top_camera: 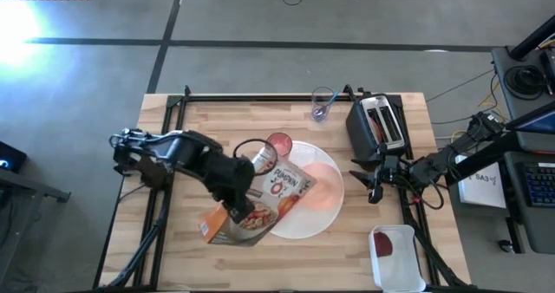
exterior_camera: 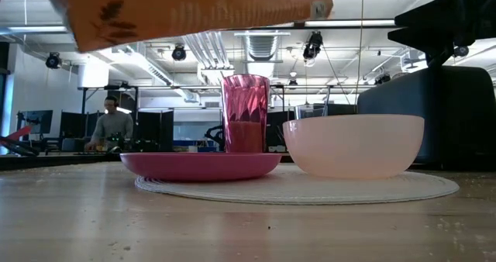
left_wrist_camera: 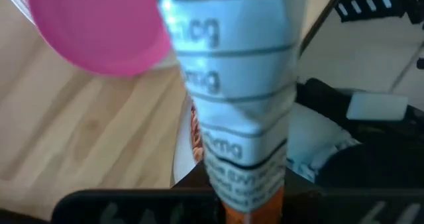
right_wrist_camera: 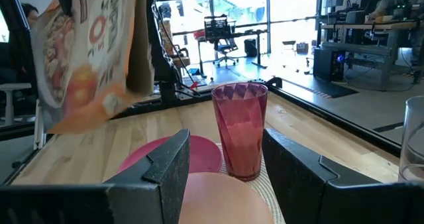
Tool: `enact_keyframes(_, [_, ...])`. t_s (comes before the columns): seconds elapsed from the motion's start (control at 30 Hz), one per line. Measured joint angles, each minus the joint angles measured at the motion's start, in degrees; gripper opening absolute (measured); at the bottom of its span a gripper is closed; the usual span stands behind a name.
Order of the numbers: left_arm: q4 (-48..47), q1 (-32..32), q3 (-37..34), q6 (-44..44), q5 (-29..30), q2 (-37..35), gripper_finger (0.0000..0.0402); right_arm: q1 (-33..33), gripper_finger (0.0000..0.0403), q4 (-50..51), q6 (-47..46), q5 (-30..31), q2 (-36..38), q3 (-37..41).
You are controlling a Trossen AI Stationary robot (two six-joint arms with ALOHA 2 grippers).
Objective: Arrange a breakfast setting
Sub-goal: Pour the cereal into the light orange bowl
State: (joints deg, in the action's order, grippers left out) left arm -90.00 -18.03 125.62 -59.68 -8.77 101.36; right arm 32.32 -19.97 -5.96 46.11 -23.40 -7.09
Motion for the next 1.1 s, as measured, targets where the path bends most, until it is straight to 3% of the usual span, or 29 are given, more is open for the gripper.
enact_keyframes(0.3, [0.57, 5.61, 0.48, 0.61, -9.03, 3.41, 0.0000, 0.01, 0.0178, -0.02, 0.00, 0.00, 0.00, 0.00])
enact_keyframes(0.8, [0.00, 10.37, 8.34, -3.13, -22.33, 10.26, 0.0000, 0.02, 0.0178, 0.00, 0.00, 0.00, 0.00, 0.00])
enact_keyframes(1.1, [0.00, 12.97, 8.61, -6.10, -25.75, 10.77, 0.0000, 0.02, 0.0178, -0.02, 0.00, -0.01, 0.00, 0.00])
